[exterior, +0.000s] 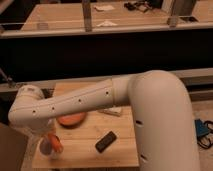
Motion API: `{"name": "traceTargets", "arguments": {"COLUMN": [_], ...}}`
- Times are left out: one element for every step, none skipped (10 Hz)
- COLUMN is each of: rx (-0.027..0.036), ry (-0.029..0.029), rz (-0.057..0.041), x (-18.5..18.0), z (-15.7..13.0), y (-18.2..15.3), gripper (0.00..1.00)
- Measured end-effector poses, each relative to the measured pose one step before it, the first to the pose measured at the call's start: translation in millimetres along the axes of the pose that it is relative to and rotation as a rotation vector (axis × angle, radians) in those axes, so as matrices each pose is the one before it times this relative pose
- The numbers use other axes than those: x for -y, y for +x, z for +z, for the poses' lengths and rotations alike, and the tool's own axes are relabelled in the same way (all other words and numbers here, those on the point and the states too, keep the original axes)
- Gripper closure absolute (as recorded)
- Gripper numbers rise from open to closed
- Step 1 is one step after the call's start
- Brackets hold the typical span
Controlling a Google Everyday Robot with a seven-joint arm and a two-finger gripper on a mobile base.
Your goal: Place the pepper in the ceramic cup
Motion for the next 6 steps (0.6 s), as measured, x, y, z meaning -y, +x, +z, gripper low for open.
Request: {"name": "traceTargets", "arguments": {"rx": [0.00168,0.00106,0.00004,0.00033,0.00024,0.00095], "ry": [-0.00173,-0.00049,0.00088,0.00029,-0.00021,-0.00017], "rz": [-0.00294,-0.00329,-0.00378,-0.00411,-0.00346,-0.0063], "x": [-0.88,-0.08,0.46,0.51,0.4,0.97], "z": [1.03,0.47,-0.08,-0.01,-0.17,0.22], "y": [-1.26,-0.9,-0.37,-0.25,0.04,0.22], "gripper": [0.9,0.92,0.93,0.93,0.93,0.93]}}
